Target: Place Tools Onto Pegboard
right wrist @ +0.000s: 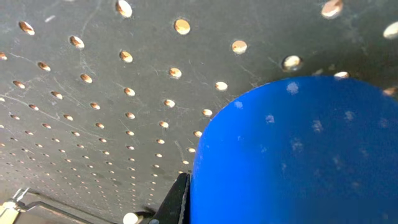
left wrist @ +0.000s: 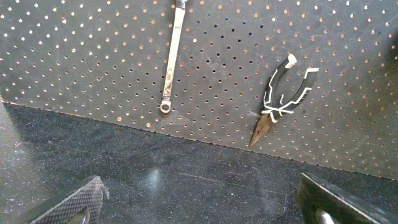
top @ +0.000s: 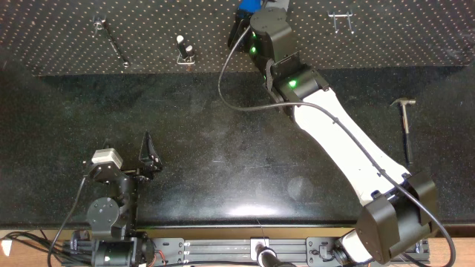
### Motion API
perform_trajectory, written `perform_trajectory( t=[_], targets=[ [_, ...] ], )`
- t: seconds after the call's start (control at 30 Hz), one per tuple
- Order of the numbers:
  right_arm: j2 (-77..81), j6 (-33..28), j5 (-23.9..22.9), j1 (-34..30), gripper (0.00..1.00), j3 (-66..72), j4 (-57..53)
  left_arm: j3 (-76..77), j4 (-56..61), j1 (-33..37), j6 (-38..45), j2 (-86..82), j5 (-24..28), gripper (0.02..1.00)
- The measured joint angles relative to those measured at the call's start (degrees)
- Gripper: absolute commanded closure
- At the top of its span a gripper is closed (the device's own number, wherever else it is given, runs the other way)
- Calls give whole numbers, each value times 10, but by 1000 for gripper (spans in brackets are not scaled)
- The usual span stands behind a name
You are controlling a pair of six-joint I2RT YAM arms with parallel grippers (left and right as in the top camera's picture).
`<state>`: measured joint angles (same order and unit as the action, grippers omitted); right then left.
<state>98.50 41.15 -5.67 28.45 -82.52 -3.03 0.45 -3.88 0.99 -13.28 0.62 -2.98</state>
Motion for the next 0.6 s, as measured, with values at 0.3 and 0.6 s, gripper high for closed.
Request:
perform_trajectory(
  t=[0.3, 0.6],
  targets=[
    [0, 2, 10, -2, 925, 0, 3, 0, 0, 0, 0, 0, 0, 23],
    [0, 5, 23, -4, 581, 0, 5, 0, 0, 0, 0, 0, 0, 25]
  ],
)
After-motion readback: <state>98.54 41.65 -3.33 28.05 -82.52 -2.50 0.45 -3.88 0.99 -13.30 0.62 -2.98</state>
